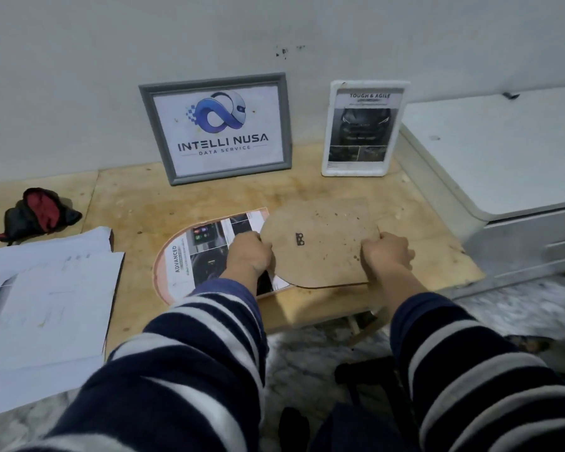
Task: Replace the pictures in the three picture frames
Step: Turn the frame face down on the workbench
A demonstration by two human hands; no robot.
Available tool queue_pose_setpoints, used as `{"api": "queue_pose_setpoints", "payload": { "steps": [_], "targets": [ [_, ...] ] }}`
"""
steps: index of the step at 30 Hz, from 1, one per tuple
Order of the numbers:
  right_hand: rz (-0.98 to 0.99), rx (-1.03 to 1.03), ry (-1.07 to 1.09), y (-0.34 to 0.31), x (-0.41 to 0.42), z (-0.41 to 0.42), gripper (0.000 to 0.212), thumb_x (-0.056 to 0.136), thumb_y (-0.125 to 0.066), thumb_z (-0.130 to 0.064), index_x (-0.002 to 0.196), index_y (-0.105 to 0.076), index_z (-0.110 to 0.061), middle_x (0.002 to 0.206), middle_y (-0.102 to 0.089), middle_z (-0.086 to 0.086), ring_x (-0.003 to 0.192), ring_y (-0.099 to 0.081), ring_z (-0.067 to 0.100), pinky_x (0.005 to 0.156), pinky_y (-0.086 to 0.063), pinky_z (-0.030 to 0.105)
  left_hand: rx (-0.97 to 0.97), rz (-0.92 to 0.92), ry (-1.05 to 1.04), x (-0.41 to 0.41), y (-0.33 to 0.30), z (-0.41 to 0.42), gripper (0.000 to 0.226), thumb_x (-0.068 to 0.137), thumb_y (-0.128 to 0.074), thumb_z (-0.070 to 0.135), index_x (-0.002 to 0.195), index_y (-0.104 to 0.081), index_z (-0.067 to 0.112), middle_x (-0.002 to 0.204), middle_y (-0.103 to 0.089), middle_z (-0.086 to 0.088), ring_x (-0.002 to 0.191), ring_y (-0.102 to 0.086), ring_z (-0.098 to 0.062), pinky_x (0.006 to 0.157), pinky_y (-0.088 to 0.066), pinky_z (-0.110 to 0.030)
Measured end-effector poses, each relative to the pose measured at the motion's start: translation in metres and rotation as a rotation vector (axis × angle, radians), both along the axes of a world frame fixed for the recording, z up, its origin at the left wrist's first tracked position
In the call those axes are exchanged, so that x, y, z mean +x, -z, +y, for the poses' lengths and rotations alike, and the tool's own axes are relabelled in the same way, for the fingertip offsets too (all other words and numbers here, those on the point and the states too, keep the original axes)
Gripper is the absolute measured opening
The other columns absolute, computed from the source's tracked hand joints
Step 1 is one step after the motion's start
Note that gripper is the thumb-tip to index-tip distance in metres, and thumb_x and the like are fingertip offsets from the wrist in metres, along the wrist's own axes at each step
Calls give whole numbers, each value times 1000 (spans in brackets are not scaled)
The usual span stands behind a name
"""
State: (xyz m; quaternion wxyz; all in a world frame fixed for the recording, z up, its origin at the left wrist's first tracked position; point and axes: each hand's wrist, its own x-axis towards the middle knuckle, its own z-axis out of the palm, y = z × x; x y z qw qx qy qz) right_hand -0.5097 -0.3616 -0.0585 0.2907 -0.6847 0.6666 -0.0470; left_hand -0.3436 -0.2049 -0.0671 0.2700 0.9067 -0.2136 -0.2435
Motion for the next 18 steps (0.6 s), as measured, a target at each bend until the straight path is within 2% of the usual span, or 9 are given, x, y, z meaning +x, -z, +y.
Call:
{"api": "queue_pose_setpoints", "payload": {
  "steps": [4,7,11,15,18],
  "targets": [
    [56,-3,-21,4,-22,-19,46,91,-52,-42,130,-54,-17,130,-45,12,120,-39,34,99,-37,45,95,-13,95,-16,3,-30,33,94,-57,32,111,-64,4,112,-65,-15,104,-60,-33,87,-50,-36],
    [61,-4,-36,3,-26,-28,52,91,-53,-45,137,-49,-22,134,-42,12,123,-36,34,101,-34,44,177,-125,126,-23,1,-43,37,93,-58,36,116,-59,7,116,-63,-14,107,-59,-33,89,-50,-39],
    [45,13,-22,8,-35,-47,55,90,-55,-45,141,-45,-27,139,-36,11,126,-32,33,104,-30,44,246,-244,220,-32,0,-68,48,91,-60,41,130,-46,16,123,-61,-10,119,-52,-33,99,-42,-44],
    [96,51,-67,14,-36,-52,56,88,-57,-48,139,-45,-29,140,-35,11,127,-31,33,103,-31,44,304,-249,269,-37,6,-73,43,86,-65,44,120,-58,20,122,-62,-4,119,-51,-28,100,-40,-44],
    [189,-1,-150,16,-32,-45,56,86,-58,-49,136,-46,-28,136,-35,11,124,-31,32,98,-32,42,318,-290,299,-37,6,-71,42,85,-67,41,120,-60,19,124,-57,-5,120,-49,-28,100,-40,-44]
  ]
}}
